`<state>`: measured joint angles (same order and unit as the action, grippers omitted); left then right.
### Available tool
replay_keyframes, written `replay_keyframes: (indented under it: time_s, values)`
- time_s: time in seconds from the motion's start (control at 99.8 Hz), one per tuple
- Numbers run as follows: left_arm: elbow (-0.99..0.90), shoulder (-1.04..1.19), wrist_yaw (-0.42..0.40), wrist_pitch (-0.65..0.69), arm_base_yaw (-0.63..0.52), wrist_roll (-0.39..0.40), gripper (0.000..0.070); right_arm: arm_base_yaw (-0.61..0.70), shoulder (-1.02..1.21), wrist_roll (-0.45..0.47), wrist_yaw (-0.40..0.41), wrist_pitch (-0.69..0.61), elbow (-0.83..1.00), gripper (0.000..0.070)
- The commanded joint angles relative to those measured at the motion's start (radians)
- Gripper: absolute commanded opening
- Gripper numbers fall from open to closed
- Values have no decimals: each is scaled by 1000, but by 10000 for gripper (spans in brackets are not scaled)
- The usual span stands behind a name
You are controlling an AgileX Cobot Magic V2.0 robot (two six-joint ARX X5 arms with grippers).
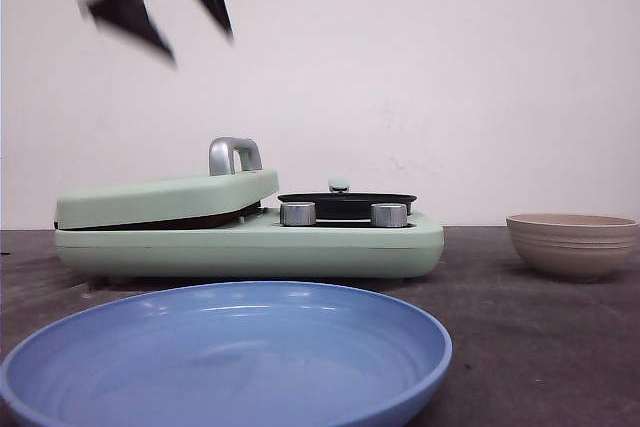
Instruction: Make breakfast with bread and shrimp
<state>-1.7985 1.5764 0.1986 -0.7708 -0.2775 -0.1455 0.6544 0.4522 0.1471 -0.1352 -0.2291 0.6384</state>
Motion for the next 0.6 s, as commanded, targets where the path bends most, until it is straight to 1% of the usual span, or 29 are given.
replay_keyframes:
  time_s: [0.0,0.01,0.07,0.12,0.19,0.22,0.321,0.381,0.451,0.511,0.591]
  values:
    - [-22,-72,-11,-44,-3,39,306,8,4,11,-7,4,2,4]
    - [-22,-79,-11,-47,-3,42,298,8,4,11,-8,4,2,4]
    - [-22,-169,-11,-84,-6,69,199,8,6,17,-27,5,2,4]
    - [-22,-235,-11,-104,-12,79,141,7,13,26,-47,9,2,4]
    - [-22,-325,-12,-119,-19,79,95,3,28,29,-56,24,2,4]
    - [-22,-356,-12,-122,-23,79,86,2,38,29,-57,40,2,4]
    - [-22,-471,-24,-150,-51,83,9,-14,84,50,-63,109,9,4]
    - [-22,-528,-50,-180,-77,89,10,-34,132,93,-84,118,31,4]
    - [-20,-584,-88,-224,-109,109,9,-74,207,133,-76,85,77,4]
    - [-18,-629,-114,-268,-130,111,9,-122,285,141,-63,5,142,4]
    - [-8,-683,-117,-317,-145,109,10,-203,407,141,-21,-143,253,4]
